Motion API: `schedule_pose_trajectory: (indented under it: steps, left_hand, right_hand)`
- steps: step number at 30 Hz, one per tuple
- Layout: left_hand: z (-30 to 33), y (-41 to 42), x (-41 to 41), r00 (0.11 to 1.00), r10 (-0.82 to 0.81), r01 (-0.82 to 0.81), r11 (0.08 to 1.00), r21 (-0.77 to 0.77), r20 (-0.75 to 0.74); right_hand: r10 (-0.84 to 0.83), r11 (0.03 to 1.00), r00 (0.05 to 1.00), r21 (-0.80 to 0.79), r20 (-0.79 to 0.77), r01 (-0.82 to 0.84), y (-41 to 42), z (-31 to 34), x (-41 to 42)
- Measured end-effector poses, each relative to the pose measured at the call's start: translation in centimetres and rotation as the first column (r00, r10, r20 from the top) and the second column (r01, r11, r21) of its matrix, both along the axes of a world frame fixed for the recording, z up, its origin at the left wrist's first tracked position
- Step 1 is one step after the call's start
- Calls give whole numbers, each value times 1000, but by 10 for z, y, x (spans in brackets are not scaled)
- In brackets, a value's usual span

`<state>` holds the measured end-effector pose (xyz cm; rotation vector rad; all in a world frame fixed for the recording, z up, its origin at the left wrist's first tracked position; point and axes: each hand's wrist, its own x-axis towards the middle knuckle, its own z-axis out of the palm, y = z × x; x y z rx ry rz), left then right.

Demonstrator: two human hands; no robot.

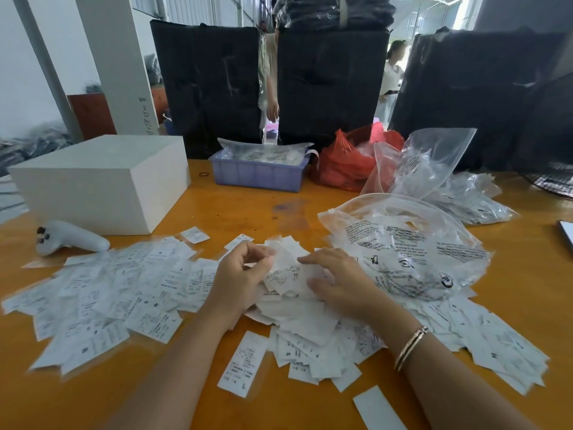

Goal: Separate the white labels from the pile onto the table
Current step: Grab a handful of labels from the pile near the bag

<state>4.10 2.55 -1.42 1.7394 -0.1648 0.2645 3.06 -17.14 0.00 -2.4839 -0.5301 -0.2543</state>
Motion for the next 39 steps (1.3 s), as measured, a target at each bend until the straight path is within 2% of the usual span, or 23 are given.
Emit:
schedule_pose_trajectory:
  steps: [2, 4, 8, 12, 16, 20, 22, 24, 26, 28, 30, 33, 35, 39]
  left_hand:
    - [0, 1, 1, 999, 16, -17, 999, -30, -28]
    - [0, 1, 0, 999, 25, -26, 999, -31, -40]
    - [-1, 3, 0, 997, 74, -73, 997, 21, -29]
    - [-2, 4, 2, 993, 115, -116, 993, 29, 17]
    - [-2, 3, 4, 992, 111, -111, 994, 2, 54]
    - [-2, 4, 4, 977, 169, -179, 981, 70, 133]
    - [-2, 4, 3, 970, 175, -188, 980, 65, 171]
    - [-1, 4, 2, 967, 164, -176, 983, 47, 193]
    - [0, 3, 1, 967, 147, -163, 985, 62, 210]
    - [1, 1, 1, 970, 134, -151, 986, 74, 203]
    - [2, 0, 1, 971, 137, -150, 987, 54, 196]
    - [3, -1, -1, 965, 136, -153, 986, 63, 222]
    - [2, -2, -2, 961, 104, -138, 984, 117, 257]
    - [2, -6, -5, 950, 18, -98, 965, 242, 313]
  right_hand:
    - [28, 971, 1000, -239, 4, -26, -7, -3, 0]
    - [31, 957, 999, -289, 25, -22, -7, -5, -1]
    - [42, 987, 994, -162, 100, -25, -7, -10, -1]
    - [0, 999, 999, 37, 46, -1, -8, -8, -4]
    - [19, 996, 1000, 91, 19, -21, -8, -8, -7]
    - [12, 989, 1000, 148, -7, -11, -9, -11, -6]
    - [-14, 985, 1000, 173, 14, 11, -9, -13, -4]
    - [-63, 961, 996, 273, 60, 45, -7, -12, -3]
    - [-121, 868, 991, 490, 63, 75, -3, -7, -4]
    - [-119, 693, 993, 715, -11, 91, 3, -4, -6]
    - [-76, 553, 992, 824, -100, 125, 8, -4, -7]
    - [42, 409, 985, 902, -168, 136, 13, -3, -8]
    - [83, 368, 982, 921, -167, 125, 14, -3, -8]
    - [60, 335, 988, 935, -146, 118, 14, -4, -8]
